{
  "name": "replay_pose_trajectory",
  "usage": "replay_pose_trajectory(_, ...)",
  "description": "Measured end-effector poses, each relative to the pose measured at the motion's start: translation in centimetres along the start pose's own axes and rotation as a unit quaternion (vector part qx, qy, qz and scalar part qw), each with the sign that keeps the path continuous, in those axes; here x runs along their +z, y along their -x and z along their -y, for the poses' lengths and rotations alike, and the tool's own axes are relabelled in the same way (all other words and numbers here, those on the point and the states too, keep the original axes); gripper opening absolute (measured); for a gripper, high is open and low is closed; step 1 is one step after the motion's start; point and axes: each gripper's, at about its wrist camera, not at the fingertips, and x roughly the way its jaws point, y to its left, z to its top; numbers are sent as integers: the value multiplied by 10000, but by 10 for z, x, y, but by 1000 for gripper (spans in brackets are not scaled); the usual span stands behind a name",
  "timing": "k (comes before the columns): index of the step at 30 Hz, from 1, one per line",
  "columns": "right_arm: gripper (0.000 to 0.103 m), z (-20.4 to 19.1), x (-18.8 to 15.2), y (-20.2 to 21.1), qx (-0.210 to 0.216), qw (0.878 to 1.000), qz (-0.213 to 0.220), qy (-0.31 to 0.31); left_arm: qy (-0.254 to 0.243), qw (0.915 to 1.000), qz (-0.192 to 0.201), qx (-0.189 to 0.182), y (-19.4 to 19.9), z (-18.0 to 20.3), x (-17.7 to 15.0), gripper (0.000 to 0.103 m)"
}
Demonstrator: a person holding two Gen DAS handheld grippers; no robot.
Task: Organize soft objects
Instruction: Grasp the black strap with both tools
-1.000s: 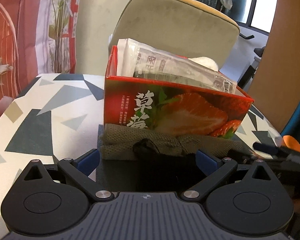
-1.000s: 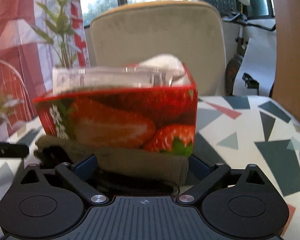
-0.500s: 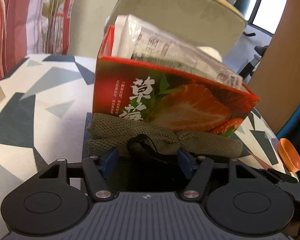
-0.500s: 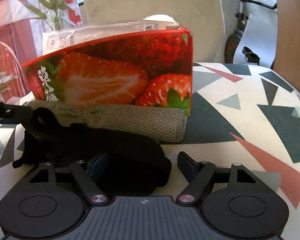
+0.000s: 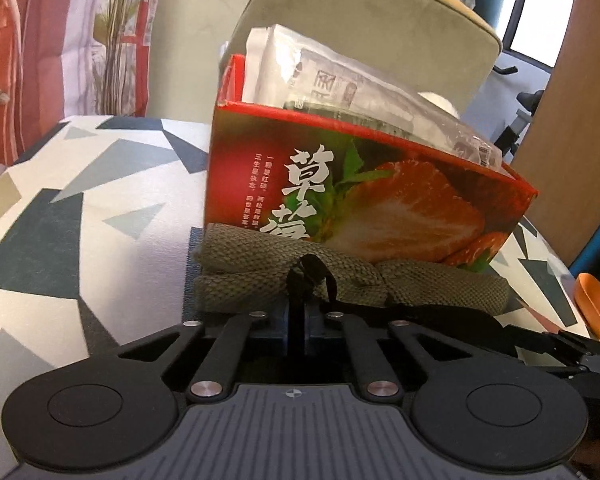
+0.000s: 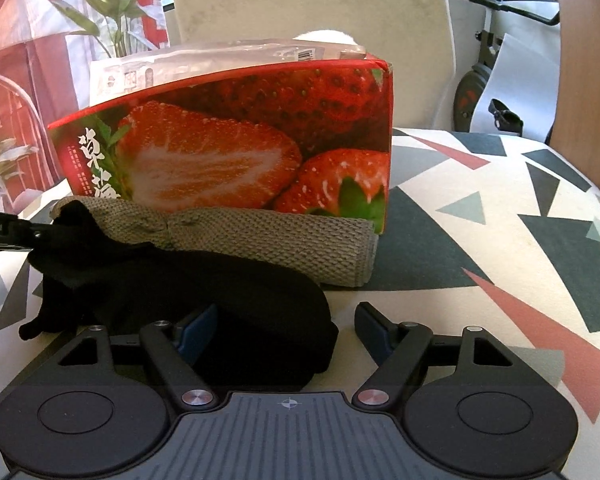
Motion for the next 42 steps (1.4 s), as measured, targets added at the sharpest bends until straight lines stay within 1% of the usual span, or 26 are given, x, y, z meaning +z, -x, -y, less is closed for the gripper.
replay_pose_trajectory(6, 73, 0, 0, 0, 40, 10000, -7, 24, -61, 9998, 202, 37, 19, 3, -8, 7)
replay_pose_trajectory(13, 73, -1, 0, 0, 88, 9999, -17, 55, 204, 9998, 44, 8, 23, -6, -24, 7)
replay_pose_trajectory(16, 70, 0, 0, 1, 115, 9999, -16, 49, 244, 9997, -71, 15, 18, -9, -28, 7)
replay_pose_trajectory(19, 60, 0, 0, 3, 160, 9999, -11, 50, 303, 9994, -169, 4, 14, -11, -31, 7)
replay_pose_trajectory(21, 50, -1, 0, 4, 221, 9997, -5, 78, 323, 9993, -204, -5, 12, -12, -33, 7)
replay_pose_trajectory(22, 50, -2, 0, 5, 246, 9996, -4, 101, 327, 9992, -218, -2, 11, -12, -33, 7)
replay_pose_trajectory(25, 41, 1, 1, 5, 254, 9997, -10, 14, 392, 9990, -199, -18, 12, -14, -35, 7)
replay_pose_trajectory(27, 31, 4, 1, 7, 224, 9997, 12, -85, 428, 9989, -167, -33, 13, -15, -36, 7)
replay_pose_trajectory(30, 20, 6, 2, 13, 107, 9998, 122, -116, 496, 9987, -62, -80, 18, -16, -35, 7)
replay_pose_trajectory(33, 13, 5, 4, 20, 26, 9996, 259, -134, 448, 9989, 75, -78, 23, -13, -33, 6)
replay_pose_trajectory(39, 10, 3, 15, 37, 7, 9978, 644, -145, 377, 9989, 265, -82, 32, -9, -30, 6)
replay_pose_trajectory(42, 10, 0, 19, 43, 38, 9970, 769, -95, 374, 9987, 338, -81, 35, -8, -29, 6)
